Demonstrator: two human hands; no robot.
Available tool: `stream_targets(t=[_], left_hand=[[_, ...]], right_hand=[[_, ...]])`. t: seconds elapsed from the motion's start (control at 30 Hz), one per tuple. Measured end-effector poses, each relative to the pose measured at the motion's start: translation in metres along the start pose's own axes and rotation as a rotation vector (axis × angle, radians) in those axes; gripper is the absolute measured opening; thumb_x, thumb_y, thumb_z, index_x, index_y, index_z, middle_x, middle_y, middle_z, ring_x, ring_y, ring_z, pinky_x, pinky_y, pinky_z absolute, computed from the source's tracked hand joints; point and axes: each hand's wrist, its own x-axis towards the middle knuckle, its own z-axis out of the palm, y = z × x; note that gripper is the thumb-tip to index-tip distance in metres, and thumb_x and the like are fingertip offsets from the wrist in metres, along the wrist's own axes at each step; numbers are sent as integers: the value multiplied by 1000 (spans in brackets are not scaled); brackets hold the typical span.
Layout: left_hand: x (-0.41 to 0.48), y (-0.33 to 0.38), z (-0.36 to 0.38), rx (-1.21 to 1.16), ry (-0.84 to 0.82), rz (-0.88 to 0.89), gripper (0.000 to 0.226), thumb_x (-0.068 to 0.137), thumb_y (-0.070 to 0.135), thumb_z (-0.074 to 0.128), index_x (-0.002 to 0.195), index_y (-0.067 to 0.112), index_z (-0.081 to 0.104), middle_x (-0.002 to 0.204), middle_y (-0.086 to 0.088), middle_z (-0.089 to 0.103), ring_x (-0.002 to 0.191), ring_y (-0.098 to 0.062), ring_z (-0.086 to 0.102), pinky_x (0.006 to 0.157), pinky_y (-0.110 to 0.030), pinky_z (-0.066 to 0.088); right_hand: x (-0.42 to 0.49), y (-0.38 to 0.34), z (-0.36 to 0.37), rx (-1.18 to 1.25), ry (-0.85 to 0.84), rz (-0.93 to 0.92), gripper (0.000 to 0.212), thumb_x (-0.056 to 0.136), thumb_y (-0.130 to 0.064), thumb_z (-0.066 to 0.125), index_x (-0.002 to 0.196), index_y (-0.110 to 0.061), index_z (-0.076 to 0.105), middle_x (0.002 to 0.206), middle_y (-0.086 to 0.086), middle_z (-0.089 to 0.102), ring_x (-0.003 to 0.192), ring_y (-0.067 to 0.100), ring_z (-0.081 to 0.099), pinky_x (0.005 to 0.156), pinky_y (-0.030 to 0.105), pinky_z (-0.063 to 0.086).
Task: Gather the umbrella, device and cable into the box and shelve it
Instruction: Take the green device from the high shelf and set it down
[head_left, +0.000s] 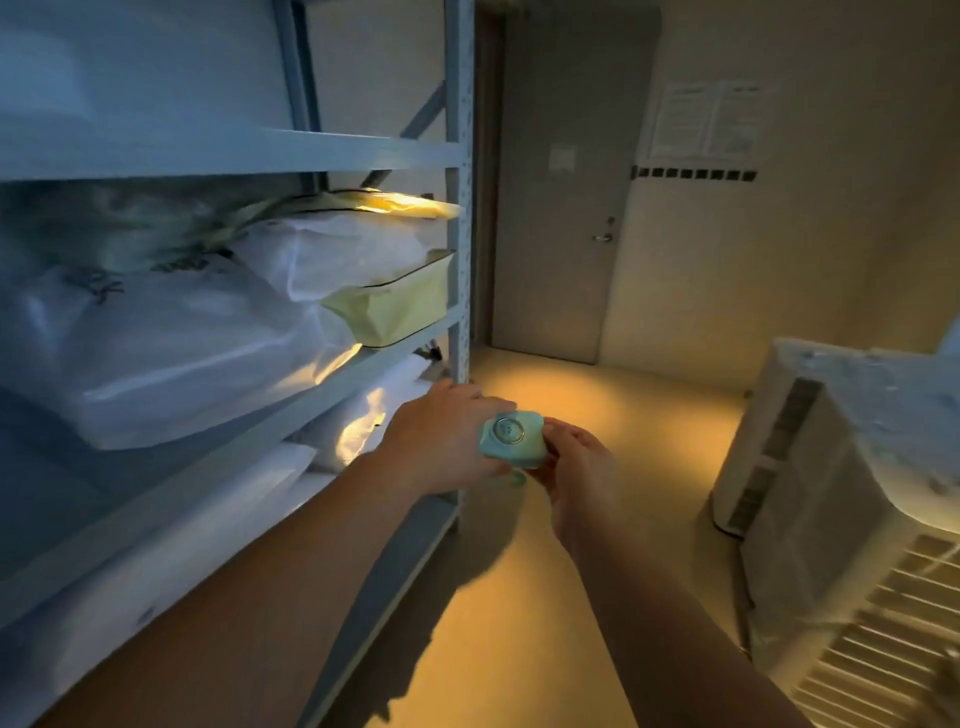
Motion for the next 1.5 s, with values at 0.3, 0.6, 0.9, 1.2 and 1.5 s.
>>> stream_targets(t=[0.3, 0.6, 0.9, 1.2, 1.5], left_hand=[[83, 109, 49, -81, -45, 288, 75, 66, 70, 62, 136, 49, 46, 112, 16, 54, 109, -13, 42, 75, -34, 45], [135, 187, 86, -189, -87, 598, 71, 65, 70, 54, 133, 51, 47, 105, 22, 51, 99, -10, 40, 68, -32, 42], [134, 269, 109, -242, -98, 944, 71, 75, 64, 66, 140, 43, 45, 118, 11, 59, 102, -10, 42, 69, -31, 35], [73, 387, 109, -331, -129, 1169, 74, 77, 63, 66, 143, 40, 43, 125, 8, 56, 112, -15, 43, 85, -38, 48], [-31, 531, 101, -381, -77, 1334, 76, 76, 62, 68, 143, 41, 41, 127, 6, 57, 116, -16, 47, 77, -33, 40]], right_hand=[[16, -60, -115, 61, 275, -146, 11, 96, -4, 58, 100, -3, 68, 100, 17, 70, 89, 27, 69, 65, 33, 58], [10, -83, -185, 148, 568, -280, 10, 94, -5, 61, 98, -7, 70, 102, 19, 70, 95, 31, 70, 79, 42, 60], [-32, -87, -250, 180, 869, -396, 14, 94, -10, 63, 104, -7, 70, 107, 18, 70, 95, 29, 73, 72, 34, 60], [-140, -105, -321, 210, 1079, -494, 14, 97, -11, 59, 107, -7, 68, 109, 19, 68, 100, 30, 71, 78, 36, 61], [-275, -134, -420, 243, 1188, -577, 13, 97, -10, 58, 106, -8, 68, 111, 19, 67, 102, 32, 69, 86, 43, 60]])
